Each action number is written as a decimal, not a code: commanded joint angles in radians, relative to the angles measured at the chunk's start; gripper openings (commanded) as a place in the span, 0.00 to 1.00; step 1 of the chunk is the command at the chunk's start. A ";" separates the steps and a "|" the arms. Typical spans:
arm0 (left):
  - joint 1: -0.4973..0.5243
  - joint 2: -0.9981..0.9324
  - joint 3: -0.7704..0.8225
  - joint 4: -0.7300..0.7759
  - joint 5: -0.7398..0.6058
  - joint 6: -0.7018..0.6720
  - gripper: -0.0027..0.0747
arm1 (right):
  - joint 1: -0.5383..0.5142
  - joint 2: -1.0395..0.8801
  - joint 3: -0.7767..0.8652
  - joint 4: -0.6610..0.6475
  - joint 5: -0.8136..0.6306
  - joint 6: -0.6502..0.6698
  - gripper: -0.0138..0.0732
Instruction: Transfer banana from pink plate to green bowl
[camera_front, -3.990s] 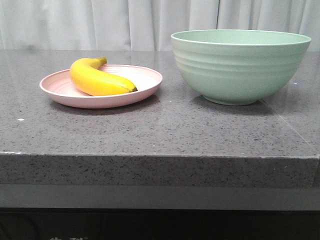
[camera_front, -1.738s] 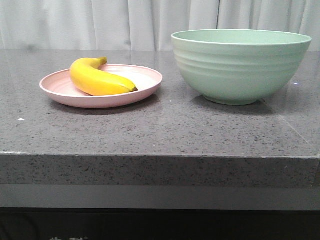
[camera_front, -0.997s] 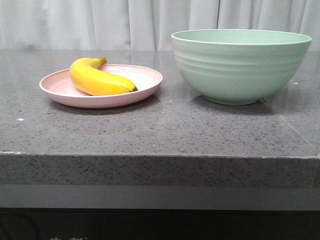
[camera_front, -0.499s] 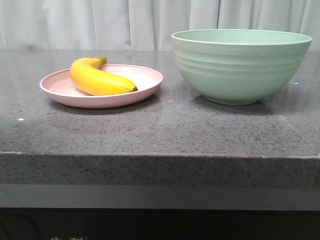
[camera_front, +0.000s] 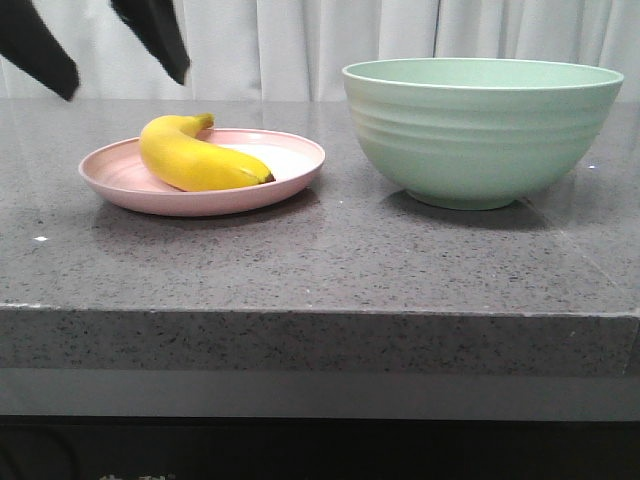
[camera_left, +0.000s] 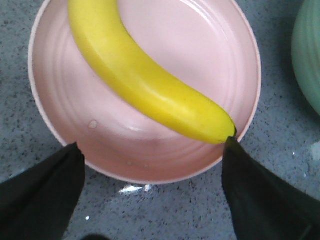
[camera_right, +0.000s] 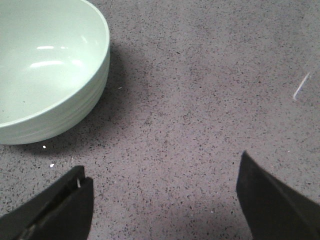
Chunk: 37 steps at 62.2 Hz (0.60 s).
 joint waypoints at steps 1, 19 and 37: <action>-0.008 0.036 -0.091 -0.012 0.005 -0.037 0.74 | -0.006 0.005 -0.033 0.005 -0.071 -0.005 0.85; -0.008 0.202 -0.261 0.043 0.099 -0.166 0.74 | -0.006 0.005 -0.033 0.005 -0.071 -0.005 0.85; -0.002 0.292 -0.370 0.106 0.158 -0.176 0.74 | -0.006 0.005 -0.033 0.005 -0.071 -0.005 0.85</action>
